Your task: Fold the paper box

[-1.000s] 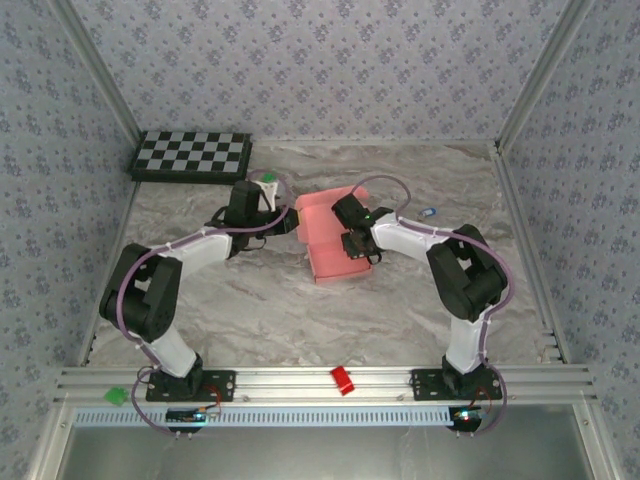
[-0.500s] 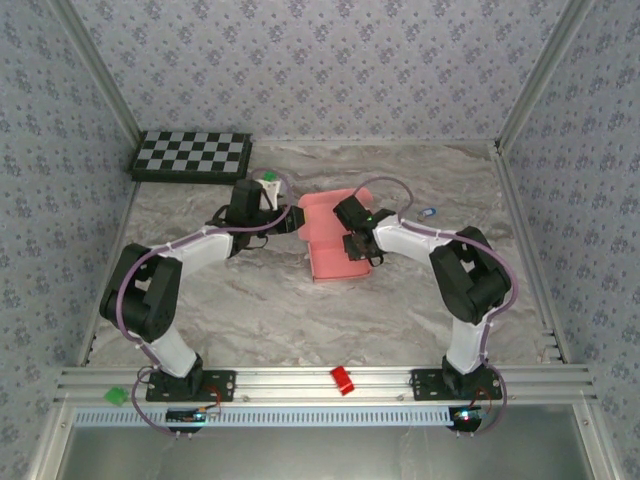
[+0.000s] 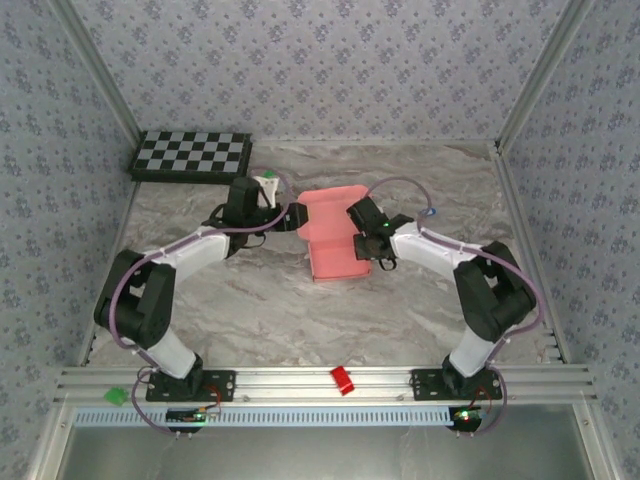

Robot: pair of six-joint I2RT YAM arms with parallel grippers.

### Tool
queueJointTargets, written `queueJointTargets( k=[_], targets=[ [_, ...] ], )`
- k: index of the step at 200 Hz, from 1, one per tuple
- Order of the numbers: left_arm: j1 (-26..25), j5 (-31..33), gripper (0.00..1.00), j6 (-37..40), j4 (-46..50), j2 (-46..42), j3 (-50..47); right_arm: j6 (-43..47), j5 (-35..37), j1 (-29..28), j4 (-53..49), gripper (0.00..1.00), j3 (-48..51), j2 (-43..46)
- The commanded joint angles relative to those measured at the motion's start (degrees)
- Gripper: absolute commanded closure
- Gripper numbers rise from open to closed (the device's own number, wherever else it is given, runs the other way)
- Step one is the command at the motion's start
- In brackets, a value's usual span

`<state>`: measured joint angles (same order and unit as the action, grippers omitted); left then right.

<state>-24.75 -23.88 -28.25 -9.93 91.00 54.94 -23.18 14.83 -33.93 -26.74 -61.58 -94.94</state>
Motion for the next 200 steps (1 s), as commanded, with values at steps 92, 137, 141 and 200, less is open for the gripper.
queueJointTargets(
  k=[92,137,141,200],
  targets=[
    [6.7,21.4,0.33,5.2,24.3,-22.3,-3.2,4.4,-0.8,14.5,-0.1,0.55,2.0,8.6],
    [10.0,22.1,0.33,4.6,28.8,-27.6,-5.4,7.3,-5.5,23.0,-3.0,0.57,-5.1,-0.1],
    [10.1,22.0,0.33,4.7,28.9,-27.9,-5.7,7.3,-5.9,23.5,-3.3,0.57,-6.1,-1.1],
    [11.7,20.8,0.32,4.3,28.8,-29.9,-7.8,-1.9,-0.8,26.4,-18.6,0.61,-27.7,-18.8]
  ],
)
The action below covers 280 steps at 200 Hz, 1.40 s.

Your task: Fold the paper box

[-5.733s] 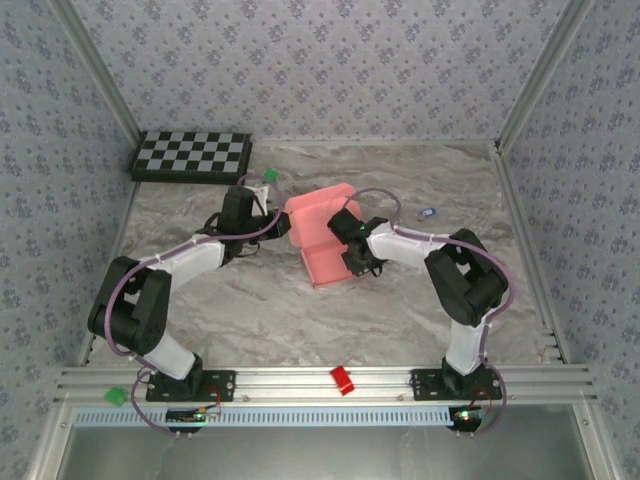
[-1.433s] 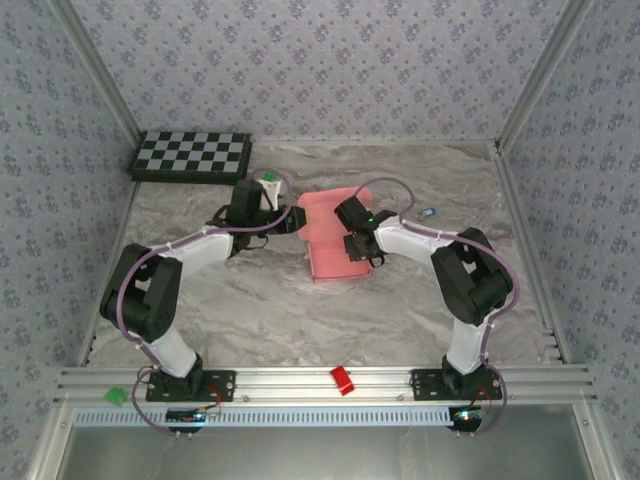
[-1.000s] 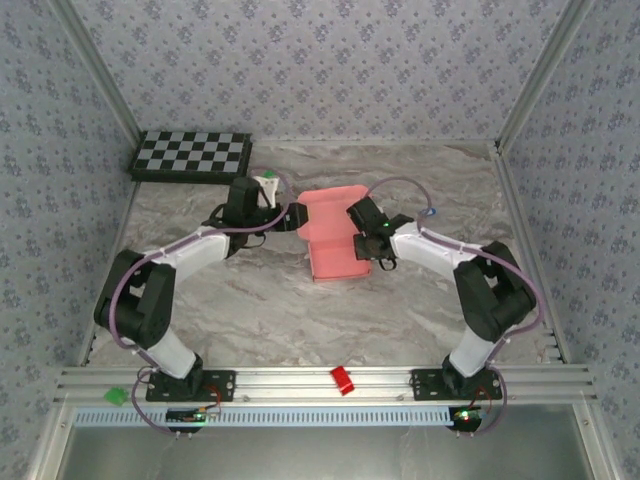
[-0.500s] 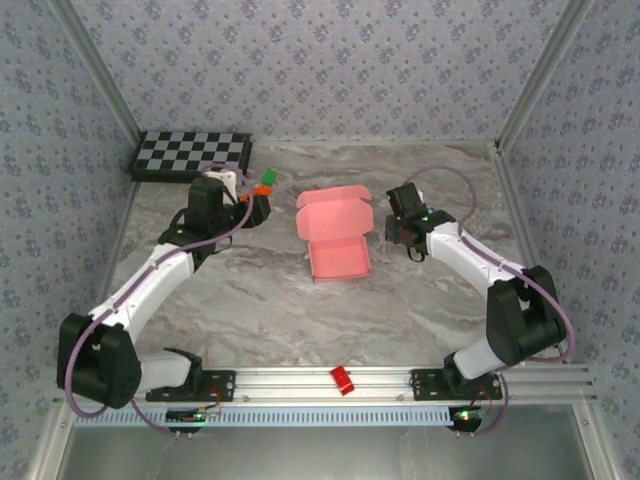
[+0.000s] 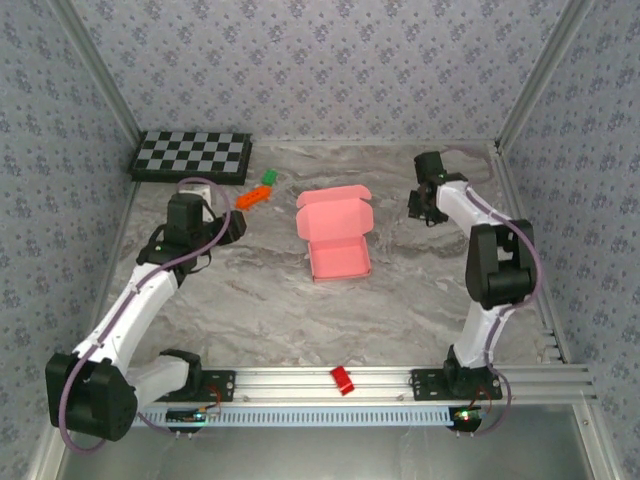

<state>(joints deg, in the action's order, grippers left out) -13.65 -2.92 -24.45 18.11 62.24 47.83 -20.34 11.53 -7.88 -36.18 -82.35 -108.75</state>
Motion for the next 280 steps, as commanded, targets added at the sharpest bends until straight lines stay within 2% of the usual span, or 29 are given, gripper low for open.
queueJointTargets(
  k=[1,51,106,199,222,280],
  targets=[
    [0.6,-0.1,0.32,0.5,0.7,-1.1,-0.7,-4.8,2.4,0.3,-9.2,0.61,-7.1,-5.1],
    [1.2,-1.6,0.31,1.2,0.7,-0.6,-0.6,-9.9,1.5,0.7,-10.8,0.62,-15.2,-11.6],
    [1.5,-2.7,0.31,1.4,0.9,0.5,-0.5,-11.4,1.5,0.8,-14.3,0.62,-22.1,-17.6],
    [1.6,-4.2,0.31,1.8,0.3,0.7,-0.8,-12.7,1.5,1.2,-15.2,0.65,-23.1,-20.6],
    [1.6,-4.4,0.31,1.8,0.2,0.7,-1.0,-12.8,1.5,1.4,-15.0,0.69,-23.0,-21.0],
    [1.6,-4.6,0.31,1.8,-0.2,0.9,-1.4,-12.3,2.5,1.6,-15.0,0.87,-21.7,-20.6]
  ],
)
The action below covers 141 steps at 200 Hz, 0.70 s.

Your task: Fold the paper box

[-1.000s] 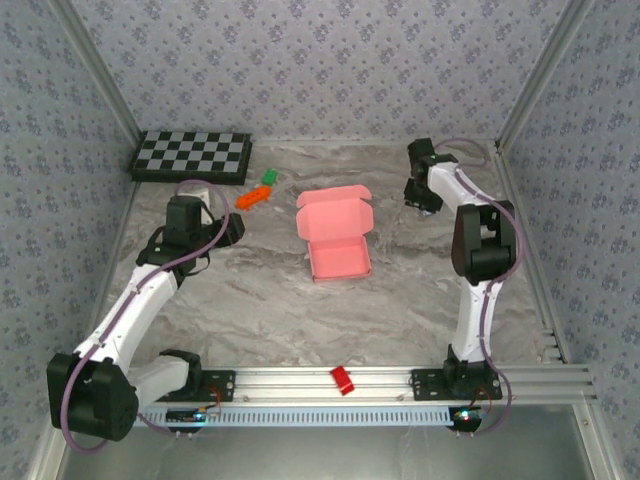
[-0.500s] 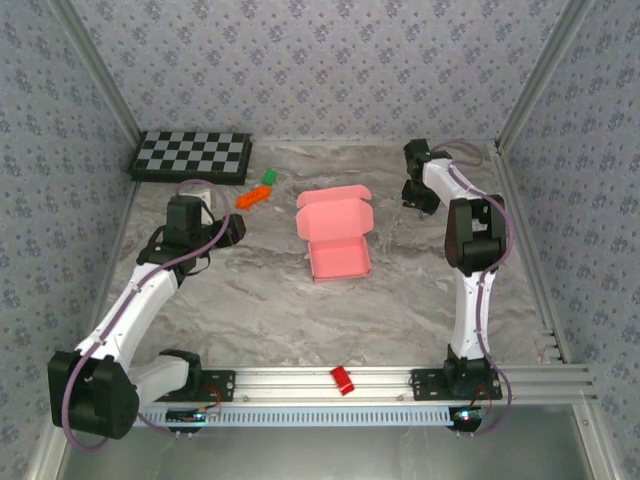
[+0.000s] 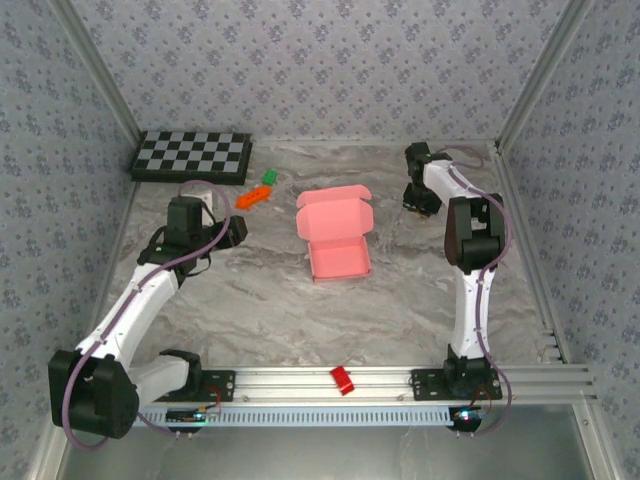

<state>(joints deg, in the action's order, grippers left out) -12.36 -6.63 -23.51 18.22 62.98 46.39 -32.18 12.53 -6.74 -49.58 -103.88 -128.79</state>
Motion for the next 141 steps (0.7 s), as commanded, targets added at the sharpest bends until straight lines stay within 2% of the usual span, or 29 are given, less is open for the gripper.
queueJointTargets(
  k=[1,52,88,141],
  targets=[
    [0.3,-0.9,0.31,0.8,-0.4,0.1,0.0,-0.5,1.6,0.4,-1.6,0.87,-0.1,-0.6],
    [0.4,-1.6,0.31,0.7,-0.7,0.9,0.0,-0.1,3.4,0.4,-0.7,1.0,3.2,2.2],
    [0.4,-2.5,0.32,0.7,-1.2,1.1,0.0,0.5,4.8,0.1,2.0,1.0,9.1,7.3],
    [0.4,-3.6,0.33,0.8,-1.1,1.6,0.7,4.9,3.9,-1.0,8.9,1.0,21.8,19.9]
  ],
)
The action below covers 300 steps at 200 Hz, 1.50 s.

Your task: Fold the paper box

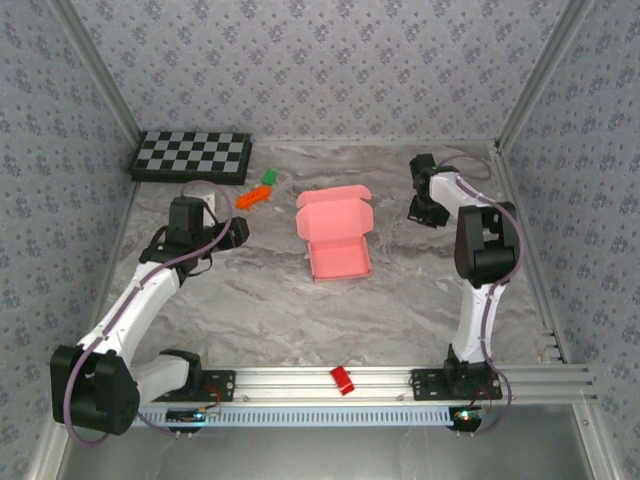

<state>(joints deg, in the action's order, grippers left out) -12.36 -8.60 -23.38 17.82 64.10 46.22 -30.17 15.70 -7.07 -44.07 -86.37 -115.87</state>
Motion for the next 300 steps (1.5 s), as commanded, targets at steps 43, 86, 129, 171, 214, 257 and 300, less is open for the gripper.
queueJointTargets(
  k=[43,86,129,171,214,257,300],
  targets=[
    [0.4,-3.6,0.33,0.0,-1.5,1.3,1.4,6.6,-2.7,-2.2,8.4,1.0,15.8,19.8],
    [0.4,-5.0,0.33,-0.8,-2.2,1.9,1.8,10.9,-8.8,-4.9,11.3,1.0,25.2,32.8],
    [0.4,-5.8,0.33,-1.9,-3.0,3.2,2.0,13.7,-13.8,-10.1,11.9,1.0,28.5,40.7],
    [0.3,-7.4,0.32,-3.4,-4.7,5.0,2.5,13.4,-20.4,-16.4,16.4,1.0,29.5,41.4],
    [0.3,-8.8,0.32,-4.5,-5.4,6.4,2.7,11.3,-21.1,-22.7,20.4,1.0,27.9,35.6],
    [0.3,-9.1,0.32,-4.5,-5.2,6.9,2.8,9.4,-21.6,-27.0,22.1,1.0,25.5,27.7],
    [0.2,-8.8,0.32,-4.4,-4.9,7.0,2.7,8.1,-22.9,-28.6,22.1,1.0,22.9,21.1]
  ],
)
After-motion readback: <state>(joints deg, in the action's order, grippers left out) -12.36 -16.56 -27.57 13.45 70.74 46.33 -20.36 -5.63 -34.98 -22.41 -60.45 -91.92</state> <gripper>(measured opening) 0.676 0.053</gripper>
